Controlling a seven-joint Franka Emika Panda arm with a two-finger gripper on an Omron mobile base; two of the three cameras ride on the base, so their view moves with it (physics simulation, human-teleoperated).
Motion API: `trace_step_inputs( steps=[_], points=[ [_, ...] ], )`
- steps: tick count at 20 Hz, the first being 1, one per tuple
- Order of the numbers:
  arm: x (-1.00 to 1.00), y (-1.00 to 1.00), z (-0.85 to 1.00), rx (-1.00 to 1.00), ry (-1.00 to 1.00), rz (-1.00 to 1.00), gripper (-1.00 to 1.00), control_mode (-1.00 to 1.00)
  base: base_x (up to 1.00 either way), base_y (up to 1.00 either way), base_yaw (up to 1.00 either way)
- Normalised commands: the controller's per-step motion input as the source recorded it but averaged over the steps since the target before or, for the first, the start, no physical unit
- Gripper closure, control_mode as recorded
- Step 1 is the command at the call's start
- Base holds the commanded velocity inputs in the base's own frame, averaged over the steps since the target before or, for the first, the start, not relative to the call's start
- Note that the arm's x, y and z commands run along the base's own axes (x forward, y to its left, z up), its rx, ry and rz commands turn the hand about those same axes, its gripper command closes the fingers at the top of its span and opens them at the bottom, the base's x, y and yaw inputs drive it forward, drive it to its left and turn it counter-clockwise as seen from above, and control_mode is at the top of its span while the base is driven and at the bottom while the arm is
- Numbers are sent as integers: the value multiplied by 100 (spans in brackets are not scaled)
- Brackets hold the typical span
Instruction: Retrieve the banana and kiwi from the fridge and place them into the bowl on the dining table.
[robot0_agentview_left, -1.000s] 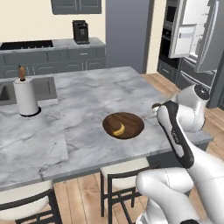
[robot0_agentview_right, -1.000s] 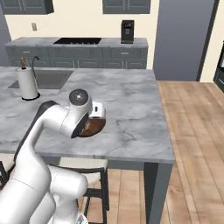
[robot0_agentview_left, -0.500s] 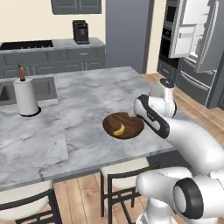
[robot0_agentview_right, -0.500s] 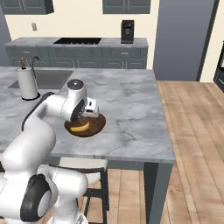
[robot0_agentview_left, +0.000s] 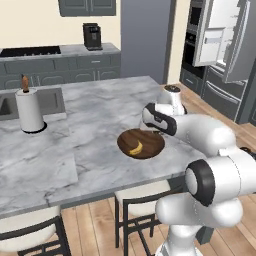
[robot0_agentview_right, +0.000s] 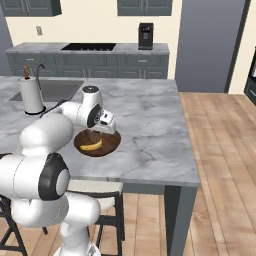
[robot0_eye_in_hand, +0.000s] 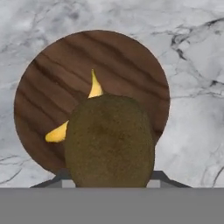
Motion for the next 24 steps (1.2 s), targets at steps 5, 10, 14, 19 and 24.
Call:
trace_step_inputs(
  steps=[5, 10, 14, 19, 24],
  points=[
    [56, 5, -48, -3, 11, -16, 100, -100, 0, 0, 0],
    [54, 8, -45, 0, 14, -11, 100, -100, 0, 0, 0],
    [54, 11, -50, 0, 15, -5, 100, -100, 0, 0, 0],
    [61, 11, -48, 0, 11, -4, 100, -100, 0, 0, 0],
    [50, 11, -42, 0, 10, -4, 100, -100, 0, 0, 0]
  ],
)
